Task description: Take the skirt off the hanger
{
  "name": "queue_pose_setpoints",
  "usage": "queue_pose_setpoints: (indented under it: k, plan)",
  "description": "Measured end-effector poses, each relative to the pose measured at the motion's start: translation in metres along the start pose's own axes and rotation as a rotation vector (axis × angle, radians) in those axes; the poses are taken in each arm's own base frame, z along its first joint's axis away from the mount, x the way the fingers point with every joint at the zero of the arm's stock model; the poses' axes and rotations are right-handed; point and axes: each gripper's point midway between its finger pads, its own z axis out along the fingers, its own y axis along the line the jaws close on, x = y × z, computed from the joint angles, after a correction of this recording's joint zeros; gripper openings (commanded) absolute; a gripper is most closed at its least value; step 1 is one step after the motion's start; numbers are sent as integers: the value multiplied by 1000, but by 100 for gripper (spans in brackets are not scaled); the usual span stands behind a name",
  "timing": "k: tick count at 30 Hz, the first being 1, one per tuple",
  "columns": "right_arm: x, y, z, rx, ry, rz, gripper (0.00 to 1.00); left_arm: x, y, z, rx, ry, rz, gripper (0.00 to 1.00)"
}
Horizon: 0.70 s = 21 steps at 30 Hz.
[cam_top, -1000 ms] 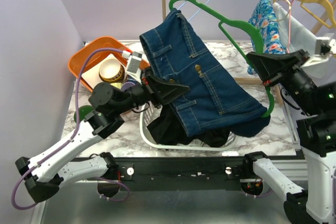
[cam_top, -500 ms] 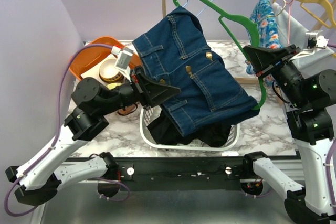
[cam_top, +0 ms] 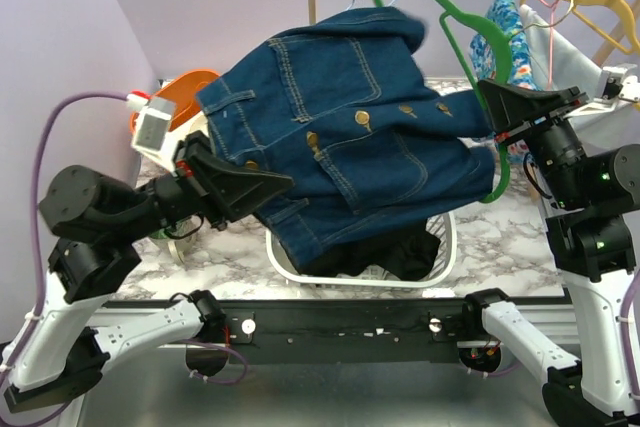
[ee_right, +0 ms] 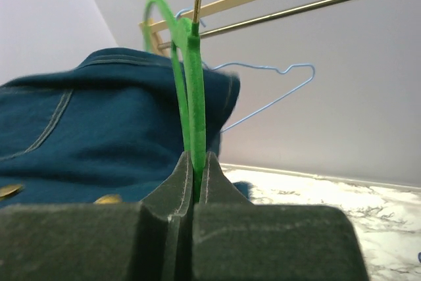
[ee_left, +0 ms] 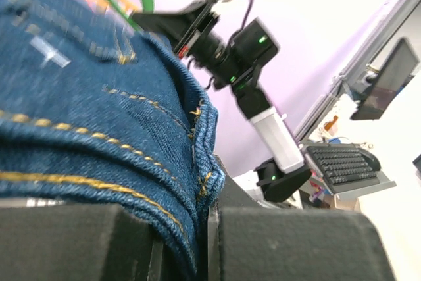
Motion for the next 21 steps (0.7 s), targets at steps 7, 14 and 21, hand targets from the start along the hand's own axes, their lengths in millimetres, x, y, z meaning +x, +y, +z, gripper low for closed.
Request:
queue_pose_setpoints:
  k: [7,14,21]
  plan:
    - [-17,-29,-4,149,-76,-53,1,-35,-36,-26,67,-96,77,0]
    - [-26,-32,-6,176,-100,-90,1,-53,-54,-45,91,-155,148,0]
    - [-45,-16,-9,126,-121,-127,1,-38,-24,-10,24,-67,156,0]
